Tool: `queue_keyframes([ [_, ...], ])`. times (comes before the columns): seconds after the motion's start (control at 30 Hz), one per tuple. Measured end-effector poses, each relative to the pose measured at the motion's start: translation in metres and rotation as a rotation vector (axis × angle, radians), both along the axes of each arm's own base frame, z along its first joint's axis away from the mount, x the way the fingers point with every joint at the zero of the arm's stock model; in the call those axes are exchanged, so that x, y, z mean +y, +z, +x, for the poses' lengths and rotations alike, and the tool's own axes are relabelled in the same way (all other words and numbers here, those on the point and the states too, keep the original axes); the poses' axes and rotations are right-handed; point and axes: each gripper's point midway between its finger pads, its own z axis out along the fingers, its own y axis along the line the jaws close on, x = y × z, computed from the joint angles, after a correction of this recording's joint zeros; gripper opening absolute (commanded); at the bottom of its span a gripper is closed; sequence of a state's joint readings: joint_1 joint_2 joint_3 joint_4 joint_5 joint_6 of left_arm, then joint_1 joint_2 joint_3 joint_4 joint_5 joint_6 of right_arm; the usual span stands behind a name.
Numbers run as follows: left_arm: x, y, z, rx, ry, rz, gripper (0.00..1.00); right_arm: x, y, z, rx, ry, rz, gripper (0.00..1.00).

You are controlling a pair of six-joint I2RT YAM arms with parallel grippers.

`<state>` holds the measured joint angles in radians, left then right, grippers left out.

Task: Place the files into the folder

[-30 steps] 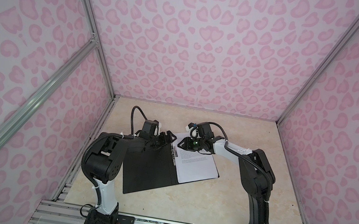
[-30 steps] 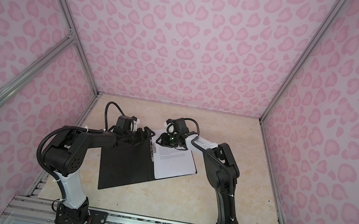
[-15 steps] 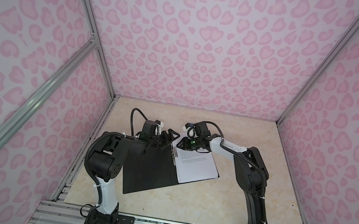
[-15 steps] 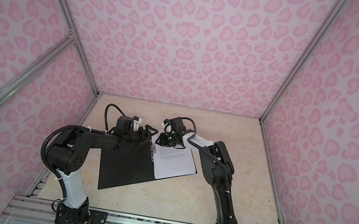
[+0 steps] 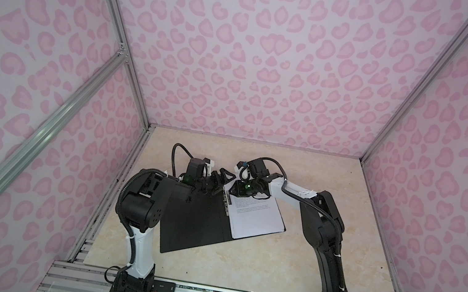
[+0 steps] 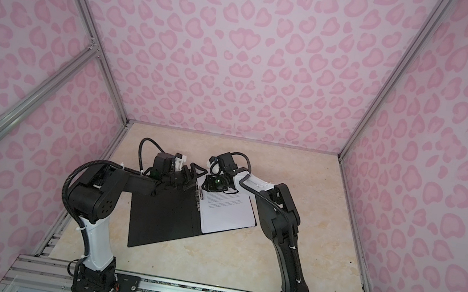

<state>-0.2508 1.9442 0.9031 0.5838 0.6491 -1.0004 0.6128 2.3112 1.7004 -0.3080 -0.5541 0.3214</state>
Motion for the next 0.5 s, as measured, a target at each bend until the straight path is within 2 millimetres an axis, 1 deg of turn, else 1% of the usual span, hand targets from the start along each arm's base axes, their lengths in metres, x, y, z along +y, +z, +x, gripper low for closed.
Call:
queue_keyframes([
  [0.17,-0.003,0.005,-0.004,-0.004,-0.006,-0.026,0.97,-0.002,0.000,0.001,0.016,0.002,0.001,0.23],
  [0.33,-0.008,0.020,-0.008,-0.033,-0.021,-0.064,0.97,-0.007,0.001,0.001,0.023,-0.001,0.021,0.26],
  [0.43,-0.012,0.028,-0.013,-0.047,-0.034,-0.081,0.97,-0.015,0.008,-0.003,0.030,-0.017,0.024,0.27],
  [0.5,-0.015,0.034,-0.017,-0.059,-0.044,-0.092,0.97,-0.018,0.015,-0.002,0.019,-0.028,0.036,0.28],
])
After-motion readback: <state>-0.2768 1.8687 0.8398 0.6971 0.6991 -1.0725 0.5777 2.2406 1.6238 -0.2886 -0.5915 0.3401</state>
